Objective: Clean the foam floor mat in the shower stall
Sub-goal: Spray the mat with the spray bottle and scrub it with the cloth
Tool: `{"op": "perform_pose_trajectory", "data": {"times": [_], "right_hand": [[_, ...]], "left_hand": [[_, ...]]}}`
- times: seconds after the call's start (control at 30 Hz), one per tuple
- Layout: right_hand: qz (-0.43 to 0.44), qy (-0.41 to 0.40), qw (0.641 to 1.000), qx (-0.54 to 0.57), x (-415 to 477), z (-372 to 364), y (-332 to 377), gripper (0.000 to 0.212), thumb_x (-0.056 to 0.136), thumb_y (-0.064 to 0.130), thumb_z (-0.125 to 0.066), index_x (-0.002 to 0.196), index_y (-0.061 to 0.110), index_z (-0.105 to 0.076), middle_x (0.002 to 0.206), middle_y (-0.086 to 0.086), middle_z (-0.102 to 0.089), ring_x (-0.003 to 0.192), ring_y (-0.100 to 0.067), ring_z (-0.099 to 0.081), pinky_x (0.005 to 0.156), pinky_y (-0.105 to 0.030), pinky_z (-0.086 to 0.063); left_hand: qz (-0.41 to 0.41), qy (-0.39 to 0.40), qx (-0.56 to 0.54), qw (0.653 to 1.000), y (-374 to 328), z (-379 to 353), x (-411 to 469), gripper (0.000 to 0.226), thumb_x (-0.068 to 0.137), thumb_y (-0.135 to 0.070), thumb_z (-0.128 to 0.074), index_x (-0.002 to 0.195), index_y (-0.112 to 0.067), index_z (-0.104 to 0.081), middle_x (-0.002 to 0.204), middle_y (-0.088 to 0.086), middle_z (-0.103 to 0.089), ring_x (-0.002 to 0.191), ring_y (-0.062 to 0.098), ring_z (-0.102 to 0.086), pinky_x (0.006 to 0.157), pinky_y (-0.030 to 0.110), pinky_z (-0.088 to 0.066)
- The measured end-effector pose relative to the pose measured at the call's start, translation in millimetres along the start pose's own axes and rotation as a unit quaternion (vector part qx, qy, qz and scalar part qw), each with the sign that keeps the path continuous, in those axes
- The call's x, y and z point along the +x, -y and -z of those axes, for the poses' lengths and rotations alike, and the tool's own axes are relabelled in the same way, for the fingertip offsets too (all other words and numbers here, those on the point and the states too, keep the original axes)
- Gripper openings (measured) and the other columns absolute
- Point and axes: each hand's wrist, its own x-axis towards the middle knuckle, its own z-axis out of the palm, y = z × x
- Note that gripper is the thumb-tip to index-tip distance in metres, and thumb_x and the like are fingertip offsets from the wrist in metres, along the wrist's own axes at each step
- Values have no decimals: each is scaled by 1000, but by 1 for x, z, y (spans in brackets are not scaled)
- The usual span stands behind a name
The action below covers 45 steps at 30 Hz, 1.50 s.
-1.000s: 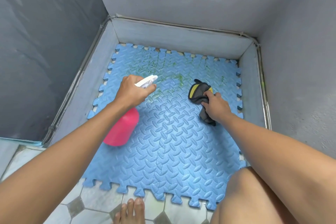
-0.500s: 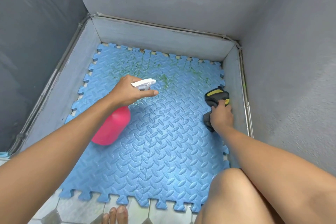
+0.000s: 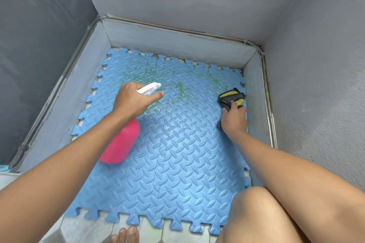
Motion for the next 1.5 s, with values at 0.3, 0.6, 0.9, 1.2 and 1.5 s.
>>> {"op": "perform_pose_trajectory", "data": {"times": [0.3,0.6,0.9,1.2,1.5], "right_hand": [[390,94,911,-100,-12,-52,112,38,104,30,-45,140,18,-49,126,-15,-43,95,-32,-54,71,-37,-45],[172,-9,980,-101,86,4,26,33,100,16,-50,131,8,-53,126,-21,-44,96,-43,-59,87,-47,-51],[-9,-45,997,-61,122,3,39,34,103,20,-44,130,1,-50,144,-28,-31,111,-44,-56,100,-42,-43],[231,40,969,-77,90,-46,173,37,100,24,-49,133,9,-53,141,-22,-37,108,-44,-59,94,-43,-46],[349,45,923,-156,71,-22,87,42,91,14,-53,133,17,-50,117,-15,-44,87,-38,-58,71,-43,-48]], "left_hand": [[-11,-23,-44,999,9,8,8,59,79,-52,-84,57,-17,-41,57,0,-47,54,16,-42,56,32,-34],[-16,27,-47,998,16,4,20,57,77,-52,-83,64,-2,-60,58,10,-60,55,18,-49,61,34,-41],[-23,19,-33,999,12,3,10,58,76,-54,-84,63,-4,-59,57,10,-61,54,20,-50,58,33,-39],[-55,-27,-24,998,16,8,-3,54,78,-50,-84,66,-4,-57,57,6,-50,53,19,-42,56,33,-33],[-25,-34,-32,999,21,13,7,55,78,-48,-84,65,-4,-54,57,5,-49,49,10,-40,52,21,-32]]}}
